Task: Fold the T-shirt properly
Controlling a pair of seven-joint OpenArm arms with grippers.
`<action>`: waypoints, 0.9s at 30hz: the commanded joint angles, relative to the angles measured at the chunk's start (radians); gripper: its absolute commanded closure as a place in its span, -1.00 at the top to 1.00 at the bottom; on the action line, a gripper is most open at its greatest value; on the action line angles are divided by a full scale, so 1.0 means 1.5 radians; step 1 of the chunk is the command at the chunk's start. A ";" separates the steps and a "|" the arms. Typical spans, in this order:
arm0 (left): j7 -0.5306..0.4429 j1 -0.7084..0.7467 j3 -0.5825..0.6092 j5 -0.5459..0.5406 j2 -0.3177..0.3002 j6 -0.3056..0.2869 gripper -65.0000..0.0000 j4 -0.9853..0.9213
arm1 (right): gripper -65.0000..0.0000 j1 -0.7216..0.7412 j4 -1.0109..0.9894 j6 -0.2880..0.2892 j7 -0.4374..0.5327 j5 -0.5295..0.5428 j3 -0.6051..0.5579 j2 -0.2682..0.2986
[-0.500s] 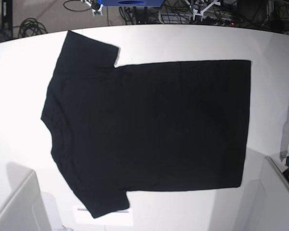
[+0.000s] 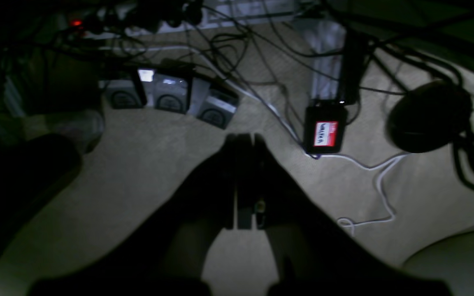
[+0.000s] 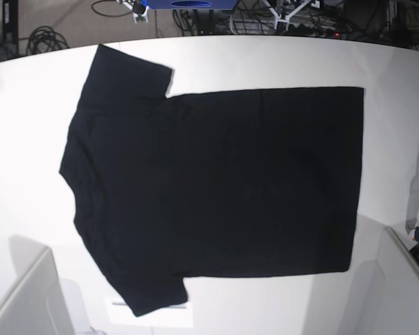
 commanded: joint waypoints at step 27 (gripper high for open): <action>-0.112 0.346 -0.008 -0.007 -0.101 0.002 -1.00 0.364 | -1.00 -0.346 0.618 -0.003 -0.174 0.090 0.204 0.002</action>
